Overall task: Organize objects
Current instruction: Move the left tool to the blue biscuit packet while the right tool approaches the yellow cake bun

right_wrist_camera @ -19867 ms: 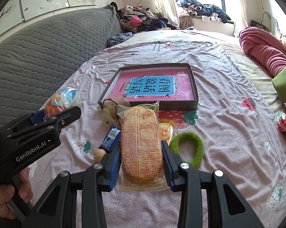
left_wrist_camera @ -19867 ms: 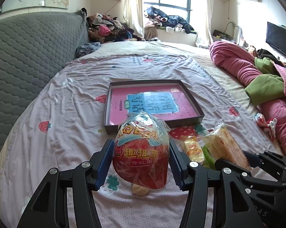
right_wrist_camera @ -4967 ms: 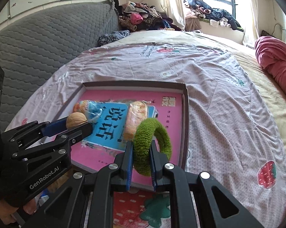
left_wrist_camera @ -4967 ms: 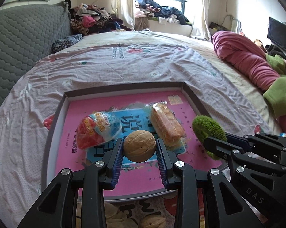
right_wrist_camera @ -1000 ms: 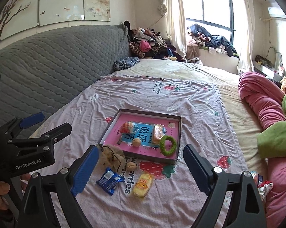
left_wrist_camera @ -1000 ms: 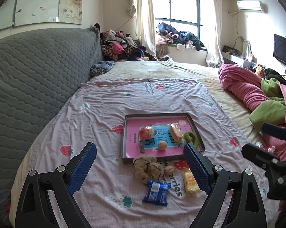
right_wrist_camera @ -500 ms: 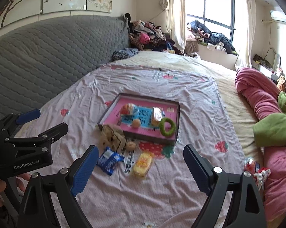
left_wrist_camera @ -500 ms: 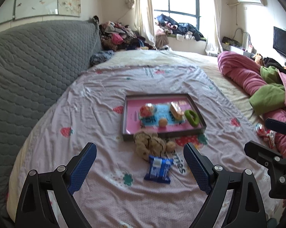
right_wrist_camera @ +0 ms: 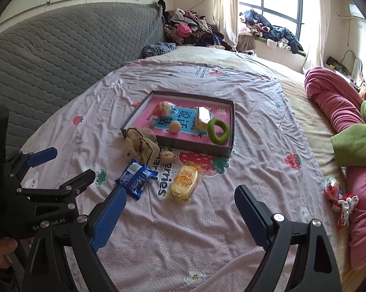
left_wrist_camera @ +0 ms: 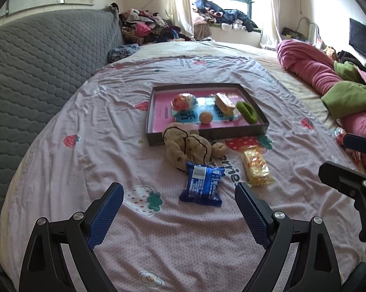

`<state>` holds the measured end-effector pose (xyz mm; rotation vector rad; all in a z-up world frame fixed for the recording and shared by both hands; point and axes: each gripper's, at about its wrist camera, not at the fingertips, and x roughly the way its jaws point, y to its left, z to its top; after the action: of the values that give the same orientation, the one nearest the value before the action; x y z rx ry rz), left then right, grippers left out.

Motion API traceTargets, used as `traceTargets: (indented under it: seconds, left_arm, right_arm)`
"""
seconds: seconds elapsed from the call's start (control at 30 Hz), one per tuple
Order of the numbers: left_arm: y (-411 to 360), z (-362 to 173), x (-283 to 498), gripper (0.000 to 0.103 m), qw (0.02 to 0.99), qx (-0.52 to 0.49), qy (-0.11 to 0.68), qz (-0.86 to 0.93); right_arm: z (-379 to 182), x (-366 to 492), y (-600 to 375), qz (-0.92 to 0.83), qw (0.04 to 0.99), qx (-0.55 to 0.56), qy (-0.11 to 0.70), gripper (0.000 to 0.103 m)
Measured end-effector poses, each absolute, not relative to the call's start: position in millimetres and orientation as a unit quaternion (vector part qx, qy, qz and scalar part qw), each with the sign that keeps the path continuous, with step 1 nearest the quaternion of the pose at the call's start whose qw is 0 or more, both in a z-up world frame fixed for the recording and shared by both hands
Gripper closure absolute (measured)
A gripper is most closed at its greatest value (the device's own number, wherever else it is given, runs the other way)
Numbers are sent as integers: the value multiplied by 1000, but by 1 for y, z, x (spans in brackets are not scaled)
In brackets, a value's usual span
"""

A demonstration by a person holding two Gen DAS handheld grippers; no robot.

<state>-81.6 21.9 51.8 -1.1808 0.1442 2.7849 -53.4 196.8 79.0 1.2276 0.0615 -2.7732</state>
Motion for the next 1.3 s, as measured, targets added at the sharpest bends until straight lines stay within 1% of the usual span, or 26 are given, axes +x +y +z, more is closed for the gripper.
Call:
traceTargets:
  seconds: [0.6,1.3]
  left_arm:
    - [33,-13,-117,10,69,-429,49,899]
    - [42,-61,-159,10,77,-449,48,889]
  right_arm:
    - [21,-98,202,-891,51,450,4,13]
    - [-40,-161,206,-863,40,502,-32,13]
